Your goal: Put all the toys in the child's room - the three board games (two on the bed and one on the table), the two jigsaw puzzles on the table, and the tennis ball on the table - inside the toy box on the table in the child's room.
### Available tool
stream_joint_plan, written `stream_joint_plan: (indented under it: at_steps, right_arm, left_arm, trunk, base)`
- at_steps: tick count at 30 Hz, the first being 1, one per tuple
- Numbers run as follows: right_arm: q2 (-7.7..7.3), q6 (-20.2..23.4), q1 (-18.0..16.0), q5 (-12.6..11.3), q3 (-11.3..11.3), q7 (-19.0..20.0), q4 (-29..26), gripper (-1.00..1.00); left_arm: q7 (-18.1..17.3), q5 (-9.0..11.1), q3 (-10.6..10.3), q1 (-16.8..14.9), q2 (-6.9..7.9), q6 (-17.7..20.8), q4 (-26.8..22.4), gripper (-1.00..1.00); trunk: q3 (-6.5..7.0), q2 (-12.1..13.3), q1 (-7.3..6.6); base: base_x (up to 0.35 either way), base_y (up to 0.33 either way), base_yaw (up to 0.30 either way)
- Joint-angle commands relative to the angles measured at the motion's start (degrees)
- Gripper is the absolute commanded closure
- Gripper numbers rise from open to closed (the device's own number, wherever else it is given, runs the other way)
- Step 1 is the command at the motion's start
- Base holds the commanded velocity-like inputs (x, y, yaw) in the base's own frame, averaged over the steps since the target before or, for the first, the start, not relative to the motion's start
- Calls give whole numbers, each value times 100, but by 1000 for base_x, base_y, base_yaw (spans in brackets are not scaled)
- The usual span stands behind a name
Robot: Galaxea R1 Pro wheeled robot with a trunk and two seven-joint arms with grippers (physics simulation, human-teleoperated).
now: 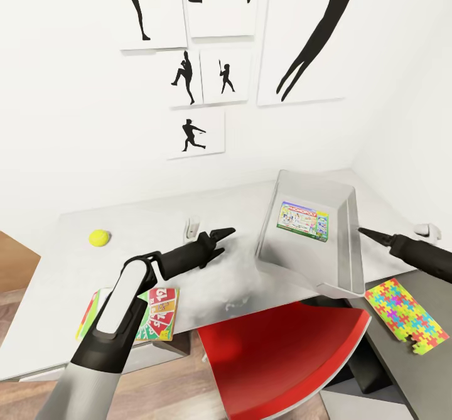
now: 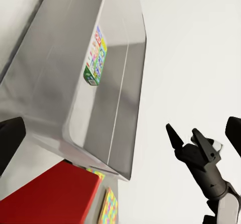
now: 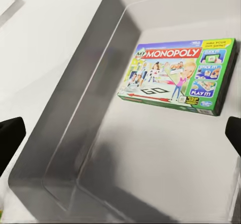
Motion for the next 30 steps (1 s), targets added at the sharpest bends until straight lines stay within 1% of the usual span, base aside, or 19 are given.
stream_joint_plan:
  at_steps: [1,3,4,6,7,9,10,11,12,14,19,24,30]
  right_arm:
    - [-1,24,-3,29,-10,47,-2,-100]
    - [-22,24,146,30,-141,312,-77,-100]
    - [-22,24,146,30,-141,312,-77,-100]
    - [-74,24,265,31,-246,525,-125,-100]
    - [-74,24,265,31,-246,525,-125,-100]
    - [-166,24,345,32,-321,669,-156,-100]
    - [-166,24,345,32,-321,669,-156,-100]
    - [-212,24,374,32,-346,720,-167,-100]
    - [-212,24,374,32,-346,720,-167,-100]
    - [-282,24,415,32,-381,794,-182,-100]
    - [-342,24,451,32,-406,862,-196,-100]
    - [-367,24,470,32,-407,897,-203,-100]
    - [-380,24,481,32,-396,918,-207,-100]
  left_arm:
    - [57,60,2,-4,-2,15,-5,-100]
    - [53,59,-18,3,-2,16,-9,-100]
    - [53,59,-18,3,-2,16,-9,-100]
    - [51,62,-31,5,-1,18,-15,-100]
    - [51,62,-31,5,-1,18,-15,-100]
    - [48,64,-39,6,-1,18,-16,-100]
    - [48,64,-39,6,-1,18,-16,-100]
    - [46,64,-42,6,1,20,-18,-100]
    - [46,64,-42,6,1,20,-18,-100]
    - [43,65,-46,7,2,23,-21,-100]
    - [40,64,-50,9,1,23,-23,-100]
    - [39,66,-47,13,0,21,-25,-100]
    - [38,66,-46,15,0,19,-25,-100]
  trunk:
    - [-9,-10,4]
    - [-9,-10,4]
    - [-9,-10,4]
    - [-9,-10,4]
    - [-9,-10,4]
    - [-9,-10,4]
    - [-9,-10,4]
    - [-9,-10,4]
    - [-9,-10,4]
    - [-9,-10,4]
    - [-9,-10,4]
    - [-9,-10,4]
    - [-9,-10,4]
  base:
    - [0,0,0]
    - [-21,0,0]
    - [-31,0,0]
    - [-89,0,0]
    - [-110,0,0]
    - [-172,0,0]
    - [-189,0,0]
    - [-218,0,0]
    - [-218,0,0]
    - [-249,0,0]
    - [-272,0,-2]
    - [-209,0,-55]
    - [-94,0,-172]
